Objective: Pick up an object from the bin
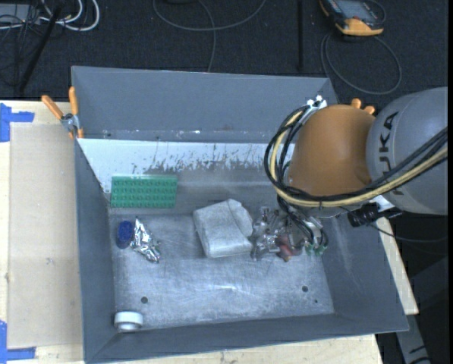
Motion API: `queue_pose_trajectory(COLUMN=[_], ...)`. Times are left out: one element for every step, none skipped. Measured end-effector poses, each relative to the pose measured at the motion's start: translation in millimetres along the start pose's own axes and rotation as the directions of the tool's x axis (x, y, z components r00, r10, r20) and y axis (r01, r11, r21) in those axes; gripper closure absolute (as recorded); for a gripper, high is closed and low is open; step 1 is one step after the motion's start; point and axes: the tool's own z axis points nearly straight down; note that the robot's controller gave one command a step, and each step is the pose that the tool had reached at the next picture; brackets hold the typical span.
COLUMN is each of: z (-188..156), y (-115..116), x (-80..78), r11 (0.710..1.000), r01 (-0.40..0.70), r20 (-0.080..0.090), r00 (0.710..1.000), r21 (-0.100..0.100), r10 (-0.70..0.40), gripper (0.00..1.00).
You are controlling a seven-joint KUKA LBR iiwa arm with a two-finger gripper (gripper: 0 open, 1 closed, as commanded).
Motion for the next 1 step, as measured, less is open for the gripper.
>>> queue_pose_trajectory(z=[53.4], y=[4.8], x=[7.8], r11=[0.998], r01=[-0.063], r20=[-0.010], r00=[0.998], r21=[0.000], r10=[0.063], gripper=[1.00])
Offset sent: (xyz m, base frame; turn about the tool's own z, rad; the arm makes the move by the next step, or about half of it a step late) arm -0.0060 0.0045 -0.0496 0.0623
